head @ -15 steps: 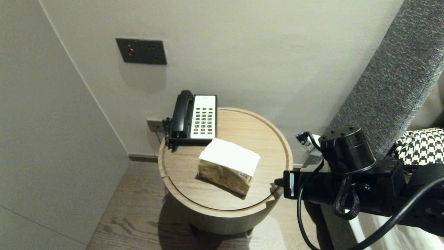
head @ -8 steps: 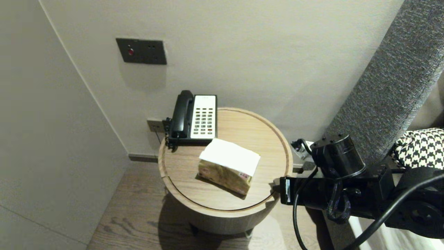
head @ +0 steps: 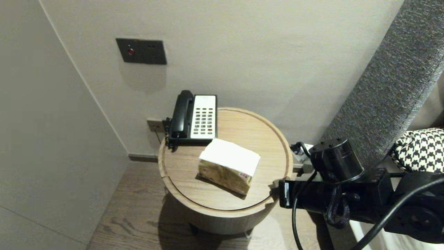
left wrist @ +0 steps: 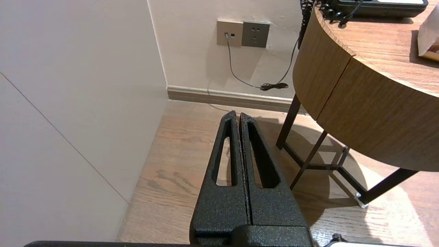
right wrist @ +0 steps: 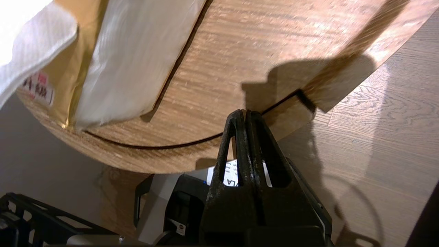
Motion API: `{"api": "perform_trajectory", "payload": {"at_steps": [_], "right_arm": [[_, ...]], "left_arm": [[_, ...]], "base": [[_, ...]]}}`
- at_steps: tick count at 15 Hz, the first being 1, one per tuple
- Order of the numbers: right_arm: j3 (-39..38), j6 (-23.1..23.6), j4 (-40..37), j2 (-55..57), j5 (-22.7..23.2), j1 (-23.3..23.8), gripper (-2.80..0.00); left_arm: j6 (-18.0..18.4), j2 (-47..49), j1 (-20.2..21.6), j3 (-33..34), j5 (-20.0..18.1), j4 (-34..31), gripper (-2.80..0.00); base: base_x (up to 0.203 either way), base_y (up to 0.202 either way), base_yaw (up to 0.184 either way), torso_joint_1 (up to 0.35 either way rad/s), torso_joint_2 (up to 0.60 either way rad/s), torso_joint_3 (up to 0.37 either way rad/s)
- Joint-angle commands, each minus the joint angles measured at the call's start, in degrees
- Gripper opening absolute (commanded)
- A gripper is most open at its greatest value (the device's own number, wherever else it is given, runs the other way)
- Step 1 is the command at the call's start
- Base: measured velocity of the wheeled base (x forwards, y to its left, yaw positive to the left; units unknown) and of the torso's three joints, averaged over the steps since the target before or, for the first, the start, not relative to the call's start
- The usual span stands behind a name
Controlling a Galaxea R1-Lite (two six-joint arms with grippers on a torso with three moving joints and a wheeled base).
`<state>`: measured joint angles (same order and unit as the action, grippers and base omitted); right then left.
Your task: Open the nightstand drawer
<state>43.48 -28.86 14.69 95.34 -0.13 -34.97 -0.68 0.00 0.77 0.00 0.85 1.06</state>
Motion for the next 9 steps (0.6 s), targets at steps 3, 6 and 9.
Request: {"api": "perform_trajectory", "payload": {"at_steps": [3, 6, 9], "right_arm": [[-1.3, -0.1, 0.0, -0.5, 0.1, -0.7, -2.8], [-2.8, -0.1, 0.1, -0.6, 0.1, -1.5, -2.8], [-3.2, -0.1, 0.0, -1.8, 0.0, -2.4, -2.8]], "left_arm": [[0.0, -0.3, 0.0, 0.0, 0.0, 0.1, -2.8], [0.0, -0.3, 0.0, 0.0, 0.0, 0.0, -2.8], [0.0, -0.3, 0.0, 0.0, 0.0, 0.1, -2.8]], "base": [[0.0, 0.0, 0.0, 0.0, 0.0, 0.0], [0.0, 0.0, 0.0, 0.0, 0.0, 0.0], [0.0, 0.0, 0.0, 0.0, 0.0, 0.0]]}}
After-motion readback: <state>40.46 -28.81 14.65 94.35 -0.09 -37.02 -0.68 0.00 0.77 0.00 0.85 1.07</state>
